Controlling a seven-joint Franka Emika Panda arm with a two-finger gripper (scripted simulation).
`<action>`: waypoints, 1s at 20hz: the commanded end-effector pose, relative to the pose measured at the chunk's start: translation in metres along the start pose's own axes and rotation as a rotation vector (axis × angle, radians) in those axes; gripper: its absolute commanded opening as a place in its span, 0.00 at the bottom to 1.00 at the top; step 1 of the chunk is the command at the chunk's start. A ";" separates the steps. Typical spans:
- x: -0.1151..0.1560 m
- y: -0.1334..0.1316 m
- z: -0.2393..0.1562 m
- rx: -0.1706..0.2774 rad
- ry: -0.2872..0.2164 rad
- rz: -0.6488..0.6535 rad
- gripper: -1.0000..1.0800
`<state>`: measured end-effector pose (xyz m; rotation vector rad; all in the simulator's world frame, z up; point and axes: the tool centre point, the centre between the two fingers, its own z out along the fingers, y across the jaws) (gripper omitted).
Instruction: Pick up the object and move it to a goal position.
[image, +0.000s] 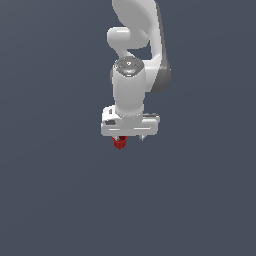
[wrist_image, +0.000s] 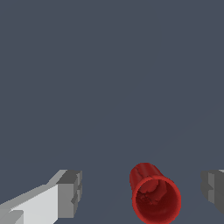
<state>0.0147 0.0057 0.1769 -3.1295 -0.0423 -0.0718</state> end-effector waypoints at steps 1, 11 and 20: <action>0.000 0.000 0.000 0.000 0.000 0.000 0.96; 0.010 0.017 -0.016 -0.026 0.035 0.013 0.96; -0.001 0.021 -0.003 -0.024 0.024 -0.018 0.96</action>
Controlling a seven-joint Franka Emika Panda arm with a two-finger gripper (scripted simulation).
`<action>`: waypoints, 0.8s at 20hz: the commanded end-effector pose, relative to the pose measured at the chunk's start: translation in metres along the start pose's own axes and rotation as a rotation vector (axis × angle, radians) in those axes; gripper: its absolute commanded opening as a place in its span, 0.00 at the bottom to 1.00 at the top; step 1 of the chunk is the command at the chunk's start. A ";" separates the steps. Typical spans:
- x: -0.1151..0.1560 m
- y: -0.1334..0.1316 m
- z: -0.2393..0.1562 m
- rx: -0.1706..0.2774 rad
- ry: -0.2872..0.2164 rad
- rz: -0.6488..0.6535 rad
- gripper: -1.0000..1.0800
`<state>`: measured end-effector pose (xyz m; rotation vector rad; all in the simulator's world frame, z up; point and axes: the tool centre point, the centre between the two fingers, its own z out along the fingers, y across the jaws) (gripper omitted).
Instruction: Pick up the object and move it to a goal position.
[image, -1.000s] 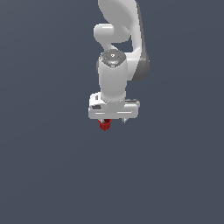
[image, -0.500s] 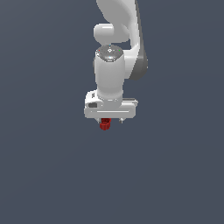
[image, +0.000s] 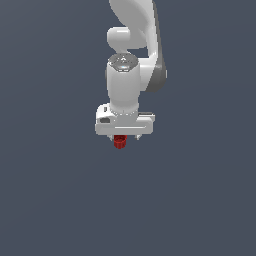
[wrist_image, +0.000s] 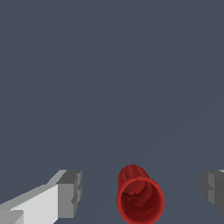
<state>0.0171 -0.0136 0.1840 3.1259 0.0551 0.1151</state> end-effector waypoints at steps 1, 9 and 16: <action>-0.007 0.003 0.008 0.001 -0.007 -0.018 0.96; -0.047 0.015 0.046 0.009 -0.040 -0.120 0.96; -0.080 0.023 0.072 0.019 -0.064 -0.195 0.96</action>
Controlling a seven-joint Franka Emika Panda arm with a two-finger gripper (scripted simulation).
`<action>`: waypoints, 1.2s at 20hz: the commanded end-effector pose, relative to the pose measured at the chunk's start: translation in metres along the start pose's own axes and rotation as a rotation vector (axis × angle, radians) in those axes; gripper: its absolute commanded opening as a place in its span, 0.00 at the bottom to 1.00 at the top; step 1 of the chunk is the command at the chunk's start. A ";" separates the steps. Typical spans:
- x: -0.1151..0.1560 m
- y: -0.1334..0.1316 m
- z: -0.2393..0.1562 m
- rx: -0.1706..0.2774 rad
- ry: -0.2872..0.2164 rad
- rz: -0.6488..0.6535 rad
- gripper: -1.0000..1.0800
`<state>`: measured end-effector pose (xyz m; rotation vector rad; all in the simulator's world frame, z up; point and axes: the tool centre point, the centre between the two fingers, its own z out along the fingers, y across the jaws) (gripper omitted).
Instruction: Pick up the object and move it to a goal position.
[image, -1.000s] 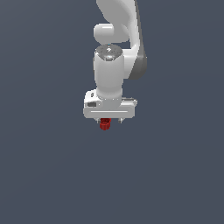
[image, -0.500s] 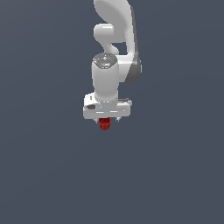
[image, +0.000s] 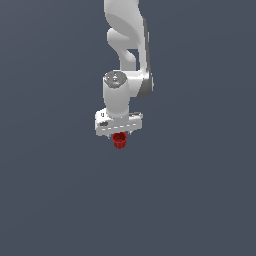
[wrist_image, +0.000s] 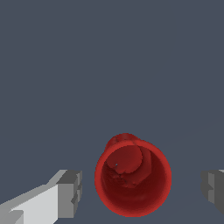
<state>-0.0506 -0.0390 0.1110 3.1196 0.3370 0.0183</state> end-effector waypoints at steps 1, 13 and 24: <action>-0.009 0.000 0.007 0.003 -0.005 -0.022 0.96; -0.016 0.001 0.021 0.005 -0.011 -0.037 0.96; -0.018 0.000 0.062 0.005 -0.011 -0.040 0.96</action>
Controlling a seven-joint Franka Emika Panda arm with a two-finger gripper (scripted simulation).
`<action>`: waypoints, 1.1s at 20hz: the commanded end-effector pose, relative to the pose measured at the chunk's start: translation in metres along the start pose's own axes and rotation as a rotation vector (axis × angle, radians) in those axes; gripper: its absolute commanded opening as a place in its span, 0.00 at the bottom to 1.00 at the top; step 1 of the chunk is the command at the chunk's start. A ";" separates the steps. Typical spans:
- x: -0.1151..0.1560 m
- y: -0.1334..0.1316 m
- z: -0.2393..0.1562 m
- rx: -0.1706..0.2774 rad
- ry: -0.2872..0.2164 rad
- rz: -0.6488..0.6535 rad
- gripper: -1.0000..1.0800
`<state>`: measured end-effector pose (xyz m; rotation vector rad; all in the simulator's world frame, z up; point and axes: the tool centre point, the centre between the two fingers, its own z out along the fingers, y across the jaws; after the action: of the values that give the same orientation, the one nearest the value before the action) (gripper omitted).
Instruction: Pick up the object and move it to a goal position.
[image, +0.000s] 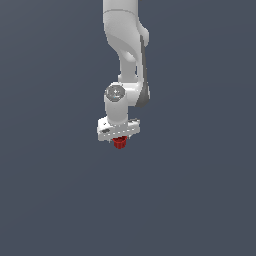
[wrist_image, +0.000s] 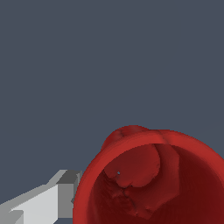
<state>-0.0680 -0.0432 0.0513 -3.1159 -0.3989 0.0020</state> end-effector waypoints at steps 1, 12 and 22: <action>0.001 0.000 0.004 0.000 0.001 0.000 0.96; 0.001 0.000 0.004 0.000 0.001 0.000 0.00; 0.003 -0.032 -0.015 -0.001 0.002 0.000 0.00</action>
<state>-0.0724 -0.0211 0.0605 -3.1167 -0.3966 0.0026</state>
